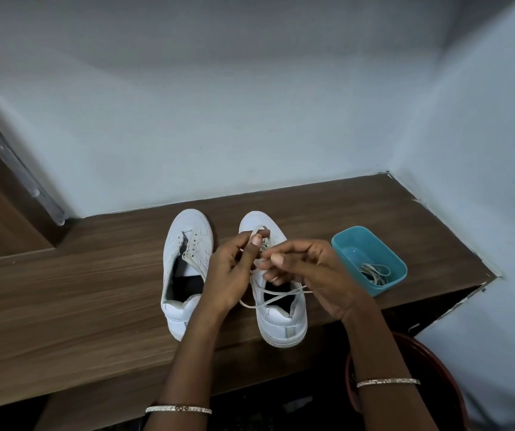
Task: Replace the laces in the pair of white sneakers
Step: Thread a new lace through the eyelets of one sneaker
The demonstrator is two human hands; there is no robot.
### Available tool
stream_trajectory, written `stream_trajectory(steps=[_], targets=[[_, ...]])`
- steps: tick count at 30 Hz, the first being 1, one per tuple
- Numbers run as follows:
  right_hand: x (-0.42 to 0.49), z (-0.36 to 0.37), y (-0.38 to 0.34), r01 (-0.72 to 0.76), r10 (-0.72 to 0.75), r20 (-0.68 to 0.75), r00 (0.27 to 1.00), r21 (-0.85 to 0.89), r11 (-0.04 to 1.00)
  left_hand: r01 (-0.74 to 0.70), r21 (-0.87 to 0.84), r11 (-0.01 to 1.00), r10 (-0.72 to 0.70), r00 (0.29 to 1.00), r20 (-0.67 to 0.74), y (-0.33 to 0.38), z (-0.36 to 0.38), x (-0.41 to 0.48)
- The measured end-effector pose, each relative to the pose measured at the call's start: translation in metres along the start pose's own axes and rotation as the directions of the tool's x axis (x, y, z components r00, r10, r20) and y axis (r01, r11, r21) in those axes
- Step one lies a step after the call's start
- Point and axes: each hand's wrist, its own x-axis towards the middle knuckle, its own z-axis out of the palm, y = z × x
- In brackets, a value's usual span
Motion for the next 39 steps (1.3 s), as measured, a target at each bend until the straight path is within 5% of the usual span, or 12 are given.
stream_trajectory(steps=[5, 10, 14, 17, 20, 27, 32, 39], targets=[[0.007, -0.020, 0.016, -0.075, -0.073, -0.464, 0.883, -0.292, 0.954, 0.021, 0.249, 0.968, 0.016, 0.989, -0.147, -0.012, -0.007, 0.000], [0.008, -0.017, 0.022, -0.194, 0.015, -0.351, 0.936, -0.481, 0.855, 0.045, 0.468, 0.883, 0.066, 0.974, -0.219, -0.023, -0.005, 0.003], [0.010, -0.020, 0.024, -0.208, -0.028, -0.366, 0.930, -0.588, 0.782, 0.147, 0.238, 0.960, -0.079, 0.959, -0.274, -0.017, -0.004, 0.003], [0.008, -0.021, 0.023, -0.173, -0.067, -0.362, 0.930, -0.589, 0.789, 0.303, -0.111, 0.947, -0.316, 0.941, -0.124, -0.013, -0.009, 0.002], [0.007, -0.025, 0.023, -0.144, -0.079, -0.389, 0.918, -0.510, 0.848, 0.368, -0.266, 0.891, -0.385, 0.923, -0.013, -0.001, -0.013, 0.000], [0.012, -0.025, 0.029, -0.123, -0.111, -0.482, 0.869, -0.429, 0.895, 0.472, -0.071, 0.879, -0.439, 0.858, 0.268, 0.025, -0.032, -0.008], [0.016, -0.025, 0.033, -0.156, -0.131, -0.568, 0.813, -0.428, 0.890, 0.320, 0.276, 0.906, -0.405, 0.847, 0.346, 0.023, -0.033, -0.010], [0.016, -0.020, 0.026, -0.126, -0.204, -0.619, 0.758, -0.446, 0.886, 0.356, 0.070, 0.932, -0.333, 0.761, 0.556, 0.034, -0.035, -0.017]])
